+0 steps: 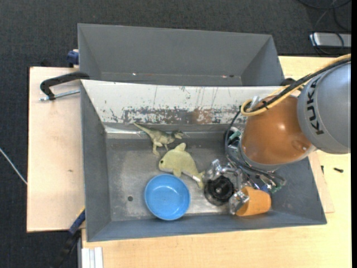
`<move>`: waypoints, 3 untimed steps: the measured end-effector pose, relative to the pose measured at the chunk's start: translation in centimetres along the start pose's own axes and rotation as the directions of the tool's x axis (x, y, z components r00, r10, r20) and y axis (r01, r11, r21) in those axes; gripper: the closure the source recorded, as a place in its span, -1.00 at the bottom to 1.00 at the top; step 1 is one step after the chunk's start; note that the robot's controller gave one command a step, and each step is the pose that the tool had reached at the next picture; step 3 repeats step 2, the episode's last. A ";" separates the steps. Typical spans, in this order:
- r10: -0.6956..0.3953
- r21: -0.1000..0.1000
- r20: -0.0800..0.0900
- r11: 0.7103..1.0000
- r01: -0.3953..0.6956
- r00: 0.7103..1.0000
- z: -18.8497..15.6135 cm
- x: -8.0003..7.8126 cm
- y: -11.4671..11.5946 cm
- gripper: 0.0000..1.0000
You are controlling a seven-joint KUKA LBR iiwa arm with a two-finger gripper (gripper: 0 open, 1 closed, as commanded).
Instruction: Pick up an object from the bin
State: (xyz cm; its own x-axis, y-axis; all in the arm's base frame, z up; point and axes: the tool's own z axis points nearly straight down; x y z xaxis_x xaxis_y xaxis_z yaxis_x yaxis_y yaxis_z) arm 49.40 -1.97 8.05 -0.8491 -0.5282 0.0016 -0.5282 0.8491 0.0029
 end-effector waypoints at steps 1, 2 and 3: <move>0.000 0.002 0.004 1.000 0.000 1.000 -0.2 -0.1 0.0 1.00; -0.487 0.011 0.006 0.874 0.486 0.874 -12.9 -1.6 0.1 1.00; -0.487 0.011 0.006 0.874 0.486 0.874 -12.9 -1.6 0.1 1.00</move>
Offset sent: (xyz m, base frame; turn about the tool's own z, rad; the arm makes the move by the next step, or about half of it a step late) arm 0.0000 0.0000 0.0000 0.0000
